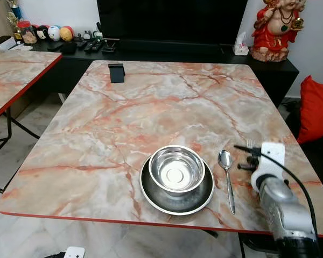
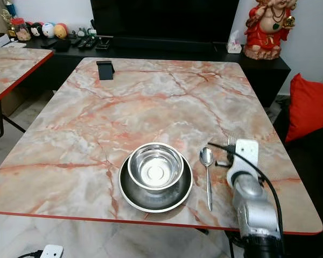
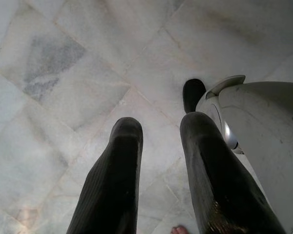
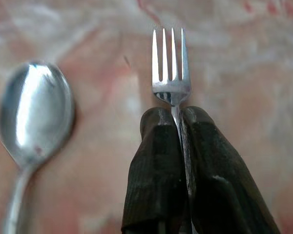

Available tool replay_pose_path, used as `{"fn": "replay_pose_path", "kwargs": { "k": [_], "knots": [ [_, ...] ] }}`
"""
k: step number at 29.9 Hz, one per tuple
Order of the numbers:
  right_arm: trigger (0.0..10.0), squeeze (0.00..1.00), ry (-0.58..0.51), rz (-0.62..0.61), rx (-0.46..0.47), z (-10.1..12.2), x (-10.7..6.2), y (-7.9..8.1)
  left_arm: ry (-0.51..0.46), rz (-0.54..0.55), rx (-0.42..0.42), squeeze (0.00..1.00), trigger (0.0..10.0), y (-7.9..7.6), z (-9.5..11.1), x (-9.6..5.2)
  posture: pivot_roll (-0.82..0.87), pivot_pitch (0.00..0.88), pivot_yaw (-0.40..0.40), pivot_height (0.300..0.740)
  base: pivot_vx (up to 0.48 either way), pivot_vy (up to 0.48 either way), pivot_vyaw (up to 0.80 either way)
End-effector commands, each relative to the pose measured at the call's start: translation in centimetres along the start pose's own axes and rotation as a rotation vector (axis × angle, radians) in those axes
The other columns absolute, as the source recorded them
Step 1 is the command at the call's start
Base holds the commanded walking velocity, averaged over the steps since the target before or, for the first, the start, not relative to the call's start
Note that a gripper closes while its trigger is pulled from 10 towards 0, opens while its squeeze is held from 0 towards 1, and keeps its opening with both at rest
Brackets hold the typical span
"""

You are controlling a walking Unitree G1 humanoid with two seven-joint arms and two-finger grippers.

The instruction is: Setting the table

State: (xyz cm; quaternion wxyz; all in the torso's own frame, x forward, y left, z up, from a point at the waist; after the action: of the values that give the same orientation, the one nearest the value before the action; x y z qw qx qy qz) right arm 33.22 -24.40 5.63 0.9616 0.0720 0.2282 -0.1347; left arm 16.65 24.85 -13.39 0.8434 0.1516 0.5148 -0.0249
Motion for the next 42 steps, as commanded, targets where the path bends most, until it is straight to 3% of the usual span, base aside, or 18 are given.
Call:
{"fn": "replay_pose_path", "kwargs": {
  "k": [1, 9, 20, 31, 42],
  "knots": [
    [10.0, 0.00, 0.019, -0.009, 0.010, -0.5, 0.0, -0.4, 0.009, -0.013, 0.012, 0.00, 10.0, -0.2, -0.2, 0.0, -0.01, 0.000, -0.011, 0.715, 0.000, 0.000, 0.00],
    [10.0, 0.00, 0.068, 0.002, 0.039, -2.2, 0.1, -0.4, 0.010, -0.008, 0.012, 0.00, 10.0, -0.1, -0.3, 0.0, 0.00, 0.000, -0.013, 0.715, 0.000, 0.000, 0.00],
    [10.0, 0.00, 0.072, 0.050, 0.036, -3.1, 1.1, 0.3, 0.010, -0.007, 0.018, 0.00, 10.0, 0.0, -0.3, 0.0, 0.01, 0.000, -0.013, 0.715, 0.000, 0.000, 0.00],
    [10.0, 0.00, -0.002, 0.108, 0.042, -2.0, 1.2, 1.7, 0.010, -0.006, 0.028, 0.00, 10.0, 0.0, -0.3, 0.0, 0.01, 0.000, -0.007, 0.715, 0.000, 0.000, 0.00],
    [10.0, 0.00, -0.078, 0.201, -0.054, -0.5, 1.2, 3.3, 0.009, -0.007, 0.026, 0.00, 10.0, -0.1, -0.3, 0.0, 0.01, 0.000, -0.015, 0.715, 0.000, 0.000, 0.00]
  ]
}}
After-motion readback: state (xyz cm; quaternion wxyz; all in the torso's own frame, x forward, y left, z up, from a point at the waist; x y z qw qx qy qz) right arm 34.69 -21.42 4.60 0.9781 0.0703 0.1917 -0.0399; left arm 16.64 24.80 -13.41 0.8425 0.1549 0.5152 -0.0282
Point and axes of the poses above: a point about 5 cm out from each wrist's last joint towards the gripper, its own x axis pointing out of the wrist towards the gripper, its own z axis along the axis of the wrist's last joint, y = z × x, the point moved 5 cm from there along x, pointing out of the wrist towards the gripper, and after that the axes turned 10 degrees about x, right-handed, at the moved point
